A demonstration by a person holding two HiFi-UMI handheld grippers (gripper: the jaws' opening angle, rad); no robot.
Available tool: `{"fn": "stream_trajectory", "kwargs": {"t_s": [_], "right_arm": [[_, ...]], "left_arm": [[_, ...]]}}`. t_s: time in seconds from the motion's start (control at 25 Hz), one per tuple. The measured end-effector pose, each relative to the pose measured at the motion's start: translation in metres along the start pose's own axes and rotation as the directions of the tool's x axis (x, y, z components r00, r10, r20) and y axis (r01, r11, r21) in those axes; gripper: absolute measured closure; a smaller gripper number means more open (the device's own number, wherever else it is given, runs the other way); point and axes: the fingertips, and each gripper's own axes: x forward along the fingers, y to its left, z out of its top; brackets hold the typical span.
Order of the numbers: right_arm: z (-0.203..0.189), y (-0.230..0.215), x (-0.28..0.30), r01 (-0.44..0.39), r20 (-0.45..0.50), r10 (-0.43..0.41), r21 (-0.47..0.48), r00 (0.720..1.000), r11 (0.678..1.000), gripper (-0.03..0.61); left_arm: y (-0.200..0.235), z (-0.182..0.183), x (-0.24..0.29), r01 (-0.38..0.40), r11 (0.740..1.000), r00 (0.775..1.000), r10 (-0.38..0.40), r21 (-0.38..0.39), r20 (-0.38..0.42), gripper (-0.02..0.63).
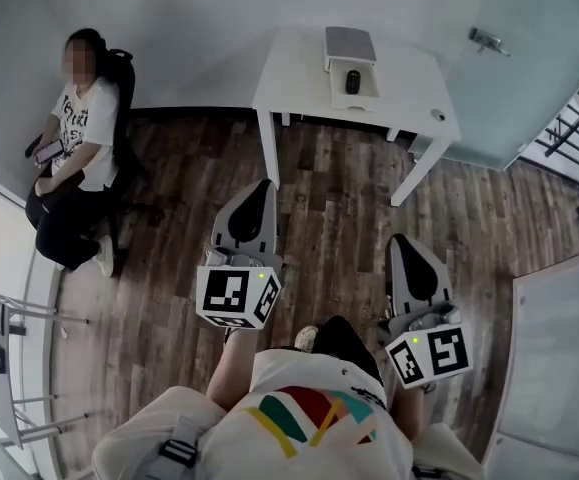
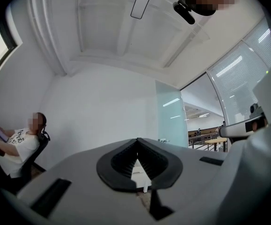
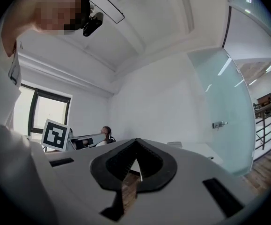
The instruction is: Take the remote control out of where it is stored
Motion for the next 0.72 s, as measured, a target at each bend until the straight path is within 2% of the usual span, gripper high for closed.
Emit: {"fn": "stream_trajectory", "kwargs": {"t_s": [0.2, 0.32, 0.44, 0.72], "right_arm": [[-0.009, -0.024, 0.031, 0.021, -0.034, -0.021, 0.008, 0.999, 1.000, 0.577], [-0.004, -0.040, 0.054, 0.005, 0.003, -0.005, 0.005, 1.000, 1.000, 0.577], [0.004, -0.058, 0.075, 0.008, 0.038, -0.006, -0.039, 0.999, 0.999, 0.577], [0.006, -0.103, 0.136, -0.021, 0.025, 0.022, -0.043, 0.999, 0.999, 0.577]], "left_arm": [[0.009, -0.009, 0.025, 0.004, 1.000, 1.000, -0.005, -0.014, -0.026, 0.605], [0.011, -0.004, 0.042, -0.012, 1.000, 1.000, 0.012, -0.002, -0.007, 0.605], [0.010, -0.003, 0.064, -0.016, 1.000, 1.000, 0.016, 0.008, 0.007, 0.606], [-0.005, -0.001, 0.137, 0.046, 0.998, 0.999, -0.046, 0.032, 0.005, 0.606]]}}
